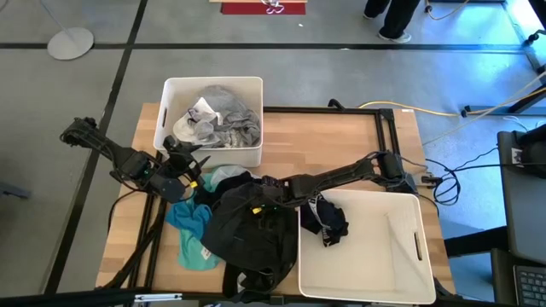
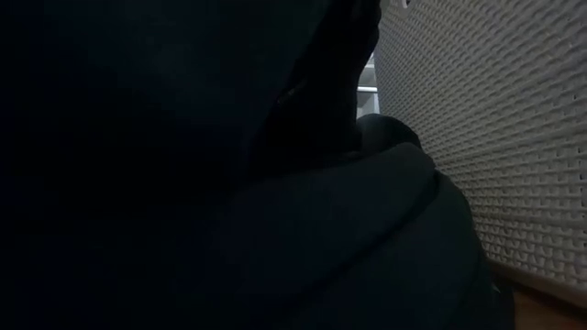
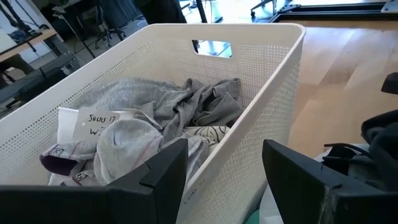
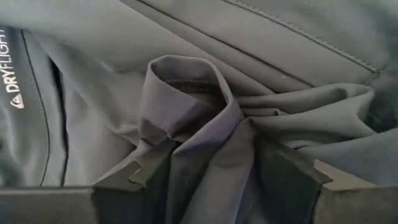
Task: Sort clothes
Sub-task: Put the grey shorts into the bottom right laundry bin
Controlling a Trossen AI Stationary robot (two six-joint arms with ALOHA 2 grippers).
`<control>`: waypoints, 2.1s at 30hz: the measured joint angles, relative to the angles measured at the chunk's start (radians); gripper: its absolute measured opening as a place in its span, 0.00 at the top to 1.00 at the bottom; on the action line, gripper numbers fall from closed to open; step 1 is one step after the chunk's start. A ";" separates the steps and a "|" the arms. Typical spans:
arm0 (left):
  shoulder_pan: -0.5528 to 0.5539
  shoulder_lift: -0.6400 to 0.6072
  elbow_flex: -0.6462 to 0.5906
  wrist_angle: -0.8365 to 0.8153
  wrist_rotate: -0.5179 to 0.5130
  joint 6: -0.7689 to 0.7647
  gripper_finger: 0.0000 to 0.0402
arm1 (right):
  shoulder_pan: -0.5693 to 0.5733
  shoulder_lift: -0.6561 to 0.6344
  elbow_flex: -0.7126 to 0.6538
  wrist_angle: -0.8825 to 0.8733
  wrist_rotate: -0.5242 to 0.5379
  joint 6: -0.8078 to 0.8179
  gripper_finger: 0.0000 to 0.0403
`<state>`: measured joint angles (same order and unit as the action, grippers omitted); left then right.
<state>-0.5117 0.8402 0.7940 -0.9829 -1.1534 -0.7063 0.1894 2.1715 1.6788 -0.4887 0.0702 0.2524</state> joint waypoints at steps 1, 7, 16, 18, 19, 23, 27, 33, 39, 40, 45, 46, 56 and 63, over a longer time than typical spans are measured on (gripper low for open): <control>0.000 0.000 0.000 0.000 0.000 0.000 0.51 | 0.000 0.003 0.000 -0.002 -0.004 0.000 0.47; 0.000 0.000 0.000 0.000 0.000 0.000 0.51 | 0.000 0.004 -0.001 -0.005 -0.140 -0.049 0.56; 0.000 0.000 0.000 0.000 0.000 -0.001 0.51 | 0.006 0.004 -0.002 0.006 -0.051 -0.056 0.83; 0.000 0.000 0.000 0.000 0.000 -0.001 0.51 | 0.007 0.004 -0.003 0.006 -0.050 -0.073 0.92; 0.000 0.000 0.000 0.000 0.000 -0.001 0.51 | 0.008 0.004 -0.003 0.006 -0.048 -0.082 0.96; 0.000 0.000 0.000 0.000 0.000 -0.002 0.51 | 0.012 0.003 0.002 -0.008 -0.043 -0.128 0.96; 0.000 0.000 0.000 0.000 0.000 -0.001 0.51 | 0.030 0.008 0.070 -0.091 0.056 -0.197 0.98; 0.000 0.000 0.000 -0.001 0.000 0.000 0.51 | 0.060 0.007 0.228 -0.133 0.189 -0.302 0.98; 0.000 0.000 -0.001 -0.001 0.000 0.012 0.51 | 0.074 0.008 0.352 -0.182 0.311 -0.379 0.99; 0.000 0.000 -0.001 -0.001 0.000 0.012 0.51 | 0.075 0.008 0.374 -0.199 0.339 -0.393 0.99; 0.000 0.000 -0.001 -0.001 0.000 0.013 0.51 | 0.080 0.008 0.484 -0.289 0.469 -0.447 0.99; 0.000 0.000 -0.001 -0.001 0.000 0.013 0.51 | 0.080 0.008 0.509 -0.308 0.490 -0.453 0.99; 0.000 0.000 -0.001 -0.001 0.003 0.015 0.51 | 0.080 -0.055 0.654 -0.412 0.664 -0.527 0.99; 0.000 0.000 -0.001 -0.001 0.005 0.011 0.51 | 0.089 -0.183 0.658 -0.410 0.755 -0.522 0.99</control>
<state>-0.5117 0.8403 0.7933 -0.9836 -1.1484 -0.6955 0.2781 1.9880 2.3371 -0.8983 0.8255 -0.2692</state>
